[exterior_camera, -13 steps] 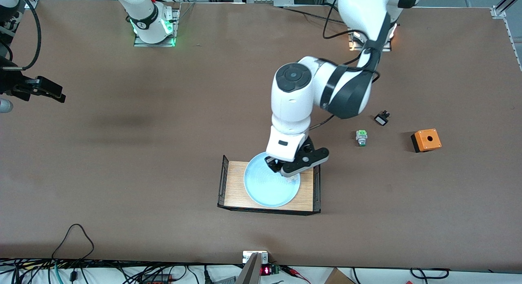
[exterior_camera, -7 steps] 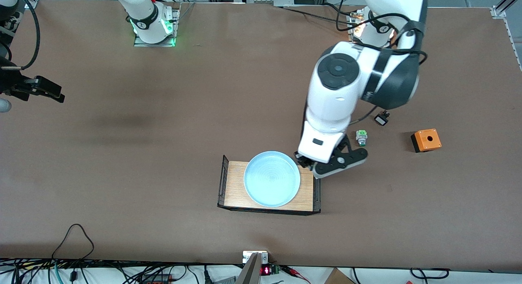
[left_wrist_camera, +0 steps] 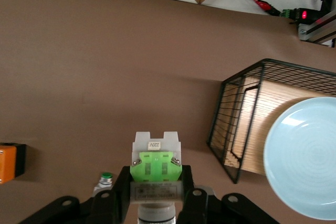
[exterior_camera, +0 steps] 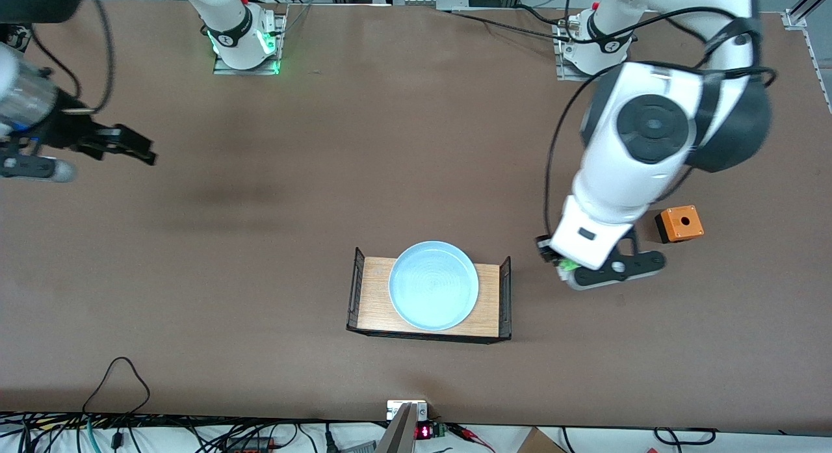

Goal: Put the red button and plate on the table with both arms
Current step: 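Set the button beside the orange box while the right gripper reaches out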

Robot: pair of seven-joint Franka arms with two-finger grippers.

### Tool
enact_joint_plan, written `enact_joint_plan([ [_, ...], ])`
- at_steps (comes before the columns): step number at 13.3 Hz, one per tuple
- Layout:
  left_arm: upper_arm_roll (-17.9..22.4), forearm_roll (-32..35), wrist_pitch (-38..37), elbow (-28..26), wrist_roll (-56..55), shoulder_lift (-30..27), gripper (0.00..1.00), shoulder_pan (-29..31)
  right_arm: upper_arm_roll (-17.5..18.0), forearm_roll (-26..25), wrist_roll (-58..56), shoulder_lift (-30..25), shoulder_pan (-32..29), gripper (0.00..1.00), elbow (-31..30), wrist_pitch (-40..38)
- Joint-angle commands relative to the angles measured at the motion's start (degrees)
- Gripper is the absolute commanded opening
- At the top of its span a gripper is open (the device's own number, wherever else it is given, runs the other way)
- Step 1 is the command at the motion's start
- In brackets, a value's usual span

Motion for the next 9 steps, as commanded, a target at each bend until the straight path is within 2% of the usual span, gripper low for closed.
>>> enact_joint_plan([
  [1,-0.78,-1.35,-0.38,-9.74,8.97,-8.04,0.0,3.89,-0.38,0.58,1.69,2.6,4.74,1.0,0.61,2.65],
  [4,-0.78,-4.5,-0.39,-15.89,18.72,-12.53,0.0,8.81,-0.38,0.49,3.97,3.48,8.7,1.0,0.61,4.86],
  [9,-0.78,-5.21,-0.39,-19.77,27.98,-12.9,0.0,14.78,-0.3,1.11,13.89,6.11,14.06,1.0,0.78,5.57],
])
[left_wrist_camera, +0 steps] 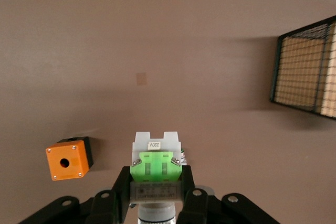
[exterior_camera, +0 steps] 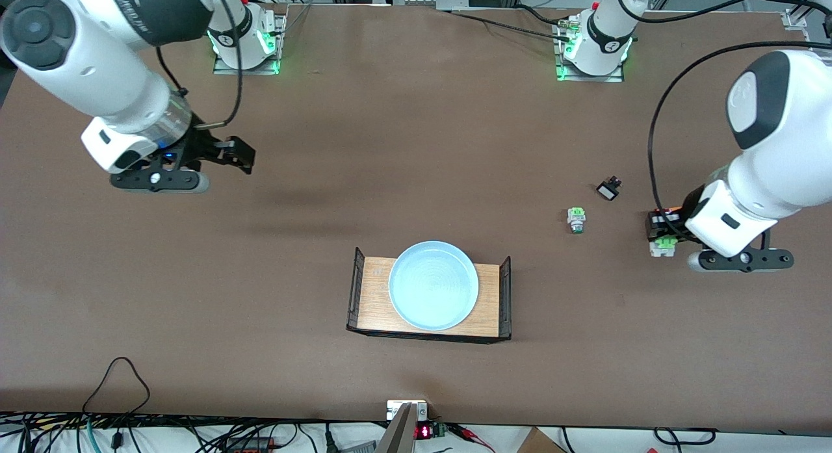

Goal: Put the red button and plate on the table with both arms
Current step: 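Set the button beside the orange box while the right gripper reaches out, then move the right gripper down to the rim of the blue plate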

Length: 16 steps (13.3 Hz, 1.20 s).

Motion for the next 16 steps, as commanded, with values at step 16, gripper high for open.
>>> enact_joint_plan([
  [16,-1.07,-5.09,29.26,-23.81,6.53,4.43,0.0,6.63,-0.57,7.78,52.98,24.59,12.78,1.0,18.68,13.85],
])
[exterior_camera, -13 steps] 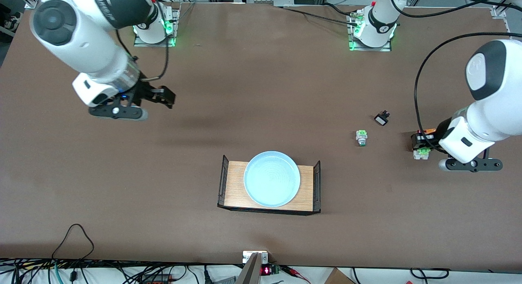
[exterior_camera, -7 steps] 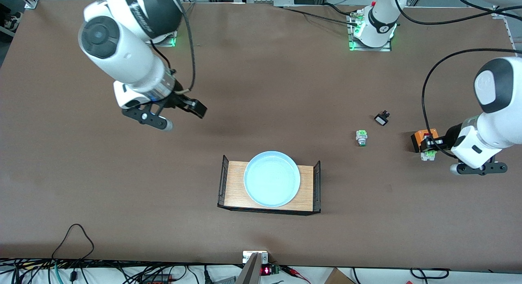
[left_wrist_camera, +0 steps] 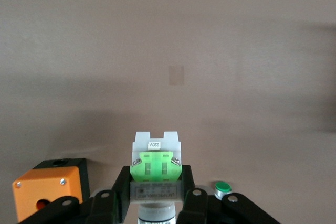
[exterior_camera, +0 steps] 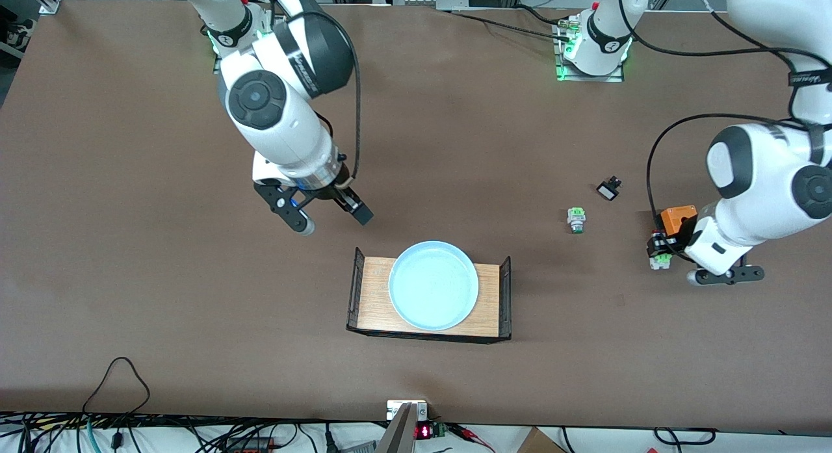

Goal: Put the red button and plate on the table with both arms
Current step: 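Move the right gripper down to the rim of the blue plate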

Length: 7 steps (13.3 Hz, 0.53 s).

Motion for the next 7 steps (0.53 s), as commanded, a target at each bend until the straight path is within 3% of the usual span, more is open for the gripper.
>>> enact_joint_plan([
  [1,-0.41,-1.29,3.99,-1.28,2.17,2.49,0.0,0.48,-0.72,0.88,2.58,5.31,1.97,1.0,6.05,1.37],
  [7,-0.41,-1.29,9.53,-2.87,2.61,8.12,0.0,0.74,-0.54,1.49,6.88,9.27,2.68,1.0,8.62,8.4],
])
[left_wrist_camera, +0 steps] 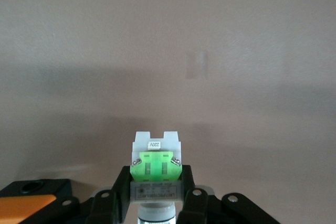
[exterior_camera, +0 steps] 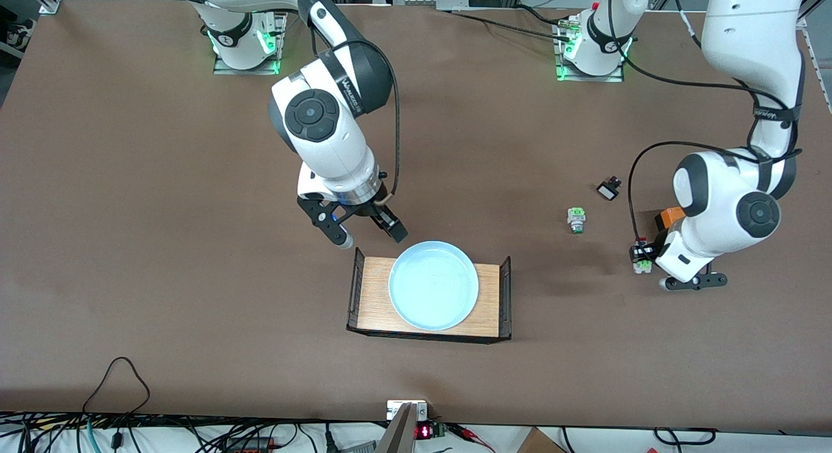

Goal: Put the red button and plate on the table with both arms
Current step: 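Move the right gripper down to the rim of the blue plate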

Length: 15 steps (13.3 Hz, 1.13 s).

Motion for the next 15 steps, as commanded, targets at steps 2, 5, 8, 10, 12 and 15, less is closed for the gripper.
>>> enact_joint_plan([
  [2,-0.6,-2.16,2.69,-0.23,3.97,2.0,0.0,1.45,-0.54,3.19,4.78,2.98,0.39,1.0,2.27,4.48],
  [5,-2.71,-7.69,2.95,-0.23,9.24,3.06,0.0,4.18,-0.54,3.82,5.05,4.66,0.39,1.0,2.19,7.66],
  [8,-2.8,-8.41,3.22,-0.14,10.04,4.02,0.01,4.27,-0.54,3.82,5.32,5.19,0.39,1.0,2.01,7.75],
  [10,-2.8,-8.41,3.13,-0.14,10.04,4.03,0.06,4.18,-0.54,3.82,5.23,5.71,0.3,1.0,2.01,7.75],
  [12,-2.89,-8.41,3.13,0.03,10.04,4.46,0.16,4.18,-0.62,3.73,5.23,6.41,0.39,1.0,2.01,7.84],
  [15,-2.89,-8.41,2.78,0.47,9.96,4.47,0.41,3.92,-0.62,3.82,4.79,7.21,0.04,1.0,1.75,11.44],
])
